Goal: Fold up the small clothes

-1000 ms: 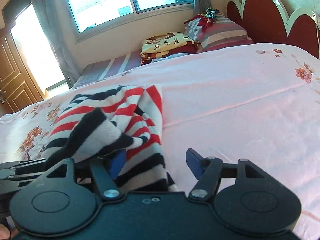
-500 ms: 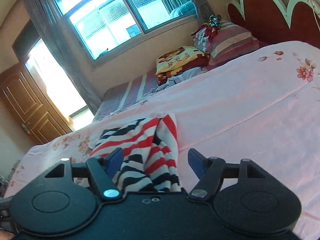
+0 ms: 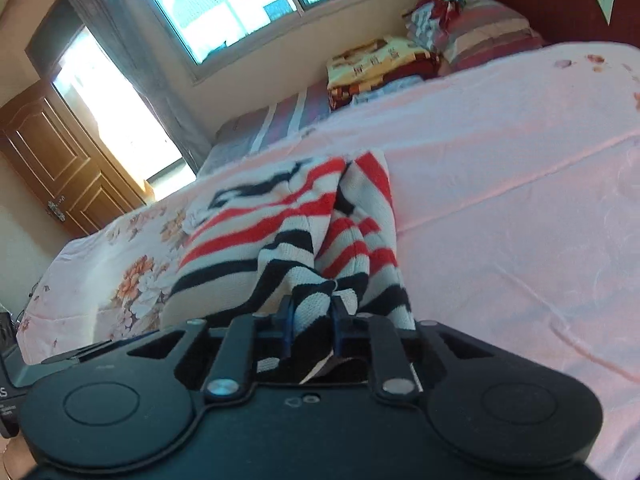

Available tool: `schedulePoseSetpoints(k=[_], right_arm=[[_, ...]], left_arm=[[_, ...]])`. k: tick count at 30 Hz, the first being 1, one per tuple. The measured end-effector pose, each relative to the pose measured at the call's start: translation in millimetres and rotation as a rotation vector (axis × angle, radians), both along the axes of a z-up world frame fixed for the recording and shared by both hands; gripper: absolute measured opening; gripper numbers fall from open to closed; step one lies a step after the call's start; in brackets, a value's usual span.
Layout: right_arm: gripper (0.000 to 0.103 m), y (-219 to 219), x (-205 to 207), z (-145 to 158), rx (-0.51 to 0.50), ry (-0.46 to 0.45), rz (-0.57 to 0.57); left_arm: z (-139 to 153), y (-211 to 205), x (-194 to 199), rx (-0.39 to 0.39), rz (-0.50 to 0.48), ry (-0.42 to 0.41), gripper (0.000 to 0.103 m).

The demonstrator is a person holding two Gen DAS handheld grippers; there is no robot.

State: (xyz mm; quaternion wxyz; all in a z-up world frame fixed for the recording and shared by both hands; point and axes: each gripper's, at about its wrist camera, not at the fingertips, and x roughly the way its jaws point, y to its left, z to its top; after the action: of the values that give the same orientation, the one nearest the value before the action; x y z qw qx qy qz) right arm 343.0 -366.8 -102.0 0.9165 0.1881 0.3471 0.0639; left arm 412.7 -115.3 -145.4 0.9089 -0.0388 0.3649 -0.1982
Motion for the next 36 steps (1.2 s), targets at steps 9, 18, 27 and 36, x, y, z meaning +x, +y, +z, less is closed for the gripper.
schedulePoseSetpoints(k=[9, 18, 27, 36], right_arm=[[0.014, -10, -14, -43, -0.158, 0.098, -0.020], [0.044, -13, 16, -1, -0.059, 0.000, 0.018], [0.039, 6, 74, -34, -0.042, 0.099, 0.099], [0.015, 15, 38, -8, -0.204, -0.065, 0.118]], left_arm=[[-20, -13, -6, 0.031, -0.027, 0.055, 0.072], [-18, -11, -6, 0.035, -0.018, 0.045, 0.072], [-14, -7, 2, 0.039, -0.007, 0.041, 0.073], [10, -6, 19, -0.038, 0.023, -0.006, 0.073]])
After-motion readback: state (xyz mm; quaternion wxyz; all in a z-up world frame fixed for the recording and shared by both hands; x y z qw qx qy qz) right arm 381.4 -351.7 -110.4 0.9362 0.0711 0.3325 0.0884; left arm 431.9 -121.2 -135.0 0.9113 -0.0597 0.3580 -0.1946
